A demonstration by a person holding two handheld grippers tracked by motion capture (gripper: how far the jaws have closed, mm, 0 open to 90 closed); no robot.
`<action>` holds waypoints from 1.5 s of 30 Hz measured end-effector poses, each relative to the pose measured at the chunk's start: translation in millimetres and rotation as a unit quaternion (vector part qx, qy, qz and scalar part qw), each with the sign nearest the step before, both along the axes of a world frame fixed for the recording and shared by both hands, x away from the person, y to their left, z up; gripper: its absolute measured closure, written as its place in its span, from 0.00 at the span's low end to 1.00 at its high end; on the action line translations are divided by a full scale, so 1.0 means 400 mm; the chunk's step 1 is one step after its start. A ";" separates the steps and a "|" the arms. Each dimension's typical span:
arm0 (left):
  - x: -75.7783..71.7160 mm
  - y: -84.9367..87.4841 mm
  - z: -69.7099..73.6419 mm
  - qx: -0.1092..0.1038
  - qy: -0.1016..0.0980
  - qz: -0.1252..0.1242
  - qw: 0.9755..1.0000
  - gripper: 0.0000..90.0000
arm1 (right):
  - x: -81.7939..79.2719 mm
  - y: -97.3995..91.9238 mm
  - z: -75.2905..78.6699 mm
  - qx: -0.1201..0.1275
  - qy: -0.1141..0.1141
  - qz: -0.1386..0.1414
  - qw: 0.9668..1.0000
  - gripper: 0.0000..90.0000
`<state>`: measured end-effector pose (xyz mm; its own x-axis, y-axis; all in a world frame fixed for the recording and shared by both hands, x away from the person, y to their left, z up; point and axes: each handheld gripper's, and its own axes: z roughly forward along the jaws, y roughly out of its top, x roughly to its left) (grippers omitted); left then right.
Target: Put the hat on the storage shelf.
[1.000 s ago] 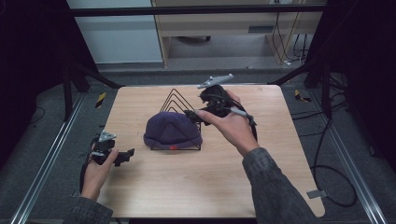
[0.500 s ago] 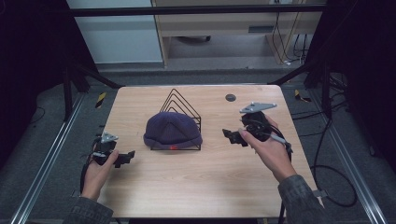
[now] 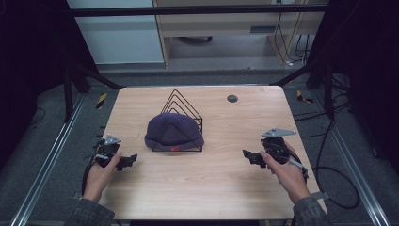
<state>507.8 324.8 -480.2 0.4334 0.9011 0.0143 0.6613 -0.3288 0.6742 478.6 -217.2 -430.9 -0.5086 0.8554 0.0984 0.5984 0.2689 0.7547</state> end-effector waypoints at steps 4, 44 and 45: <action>0.001 -0.003 -0.004 0.003 0.005 -0.005 1.000 0.06 | -0.009 -0.023 -0.052 0.005 0.011 -0.016 1.000 0.16; 0.011 -0.022 -0.040 0.025 0.045 -0.020 0.998 0.00 | -0.019 -0.026 -0.198 -0.054 0.002 -0.077 0.996 0.10; 0.011 -0.022 -0.040 0.025 0.045 -0.020 0.998 0.00 | -0.019 -0.026 -0.198 -0.053 0.002 -0.076 0.996 0.09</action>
